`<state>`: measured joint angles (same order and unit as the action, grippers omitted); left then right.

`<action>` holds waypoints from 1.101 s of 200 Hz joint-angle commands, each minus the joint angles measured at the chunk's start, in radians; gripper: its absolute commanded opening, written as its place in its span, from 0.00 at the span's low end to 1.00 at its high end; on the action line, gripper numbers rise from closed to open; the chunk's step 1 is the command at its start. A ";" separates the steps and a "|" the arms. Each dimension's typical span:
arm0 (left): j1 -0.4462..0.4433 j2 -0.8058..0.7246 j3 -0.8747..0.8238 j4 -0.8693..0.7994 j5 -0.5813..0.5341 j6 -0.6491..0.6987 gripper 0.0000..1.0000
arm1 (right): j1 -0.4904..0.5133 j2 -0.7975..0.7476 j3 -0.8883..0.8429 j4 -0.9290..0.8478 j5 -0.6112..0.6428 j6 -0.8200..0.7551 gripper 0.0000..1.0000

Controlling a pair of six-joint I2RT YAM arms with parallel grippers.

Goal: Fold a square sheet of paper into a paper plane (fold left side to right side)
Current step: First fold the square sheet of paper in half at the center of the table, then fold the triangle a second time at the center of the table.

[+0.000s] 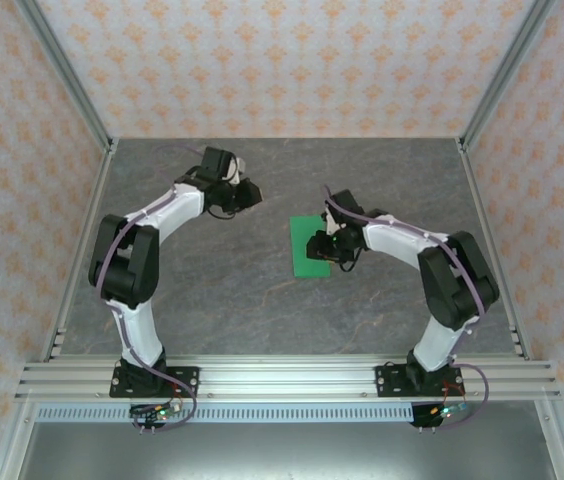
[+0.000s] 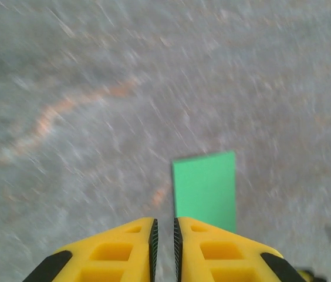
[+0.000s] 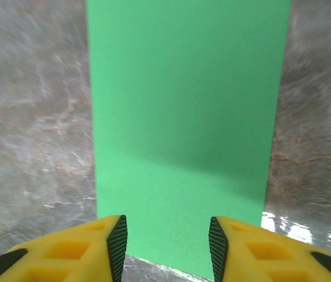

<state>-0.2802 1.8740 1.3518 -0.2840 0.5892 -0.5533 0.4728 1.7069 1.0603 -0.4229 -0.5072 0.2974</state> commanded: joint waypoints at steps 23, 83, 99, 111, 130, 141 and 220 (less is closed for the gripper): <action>-0.145 0.015 -0.104 0.122 0.068 -0.095 0.20 | -0.104 -0.064 0.000 0.113 0.022 0.077 0.57; -0.207 0.172 -0.020 0.127 0.092 -0.113 0.19 | -0.171 -0.042 -0.072 0.264 -0.071 0.195 0.62; -0.208 0.193 -0.020 0.120 0.088 -0.108 0.19 | -0.171 -0.032 -0.077 0.267 -0.080 0.198 0.62; -0.209 0.206 -0.028 0.123 0.087 -0.108 0.20 | -0.171 -0.024 -0.077 0.268 -0.092 0.198 0.62; -0.208 0.212 -0.049 0.118 0.079 -0.106 0.19 | -0.171 -0.014 -0.072 0.264 -0.099 0.199 0.64; -0.208 0.208 -0.063 0.104 0.065 -0.098 0.19 | -0.173 -0.008 -0.064 0.257 -0.103 0.194 0.66; -0.209 0.193 -0.098 0.102 0.049 -0.090 0.19 | -0.180 0.127 0.081 0.231 -0.157 0.106 0.64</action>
<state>-0.4892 2.0712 1.2812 -0.1505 0.6724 -0.6548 0.2985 1.7981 1.0603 -0.1902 -0.6601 0.4679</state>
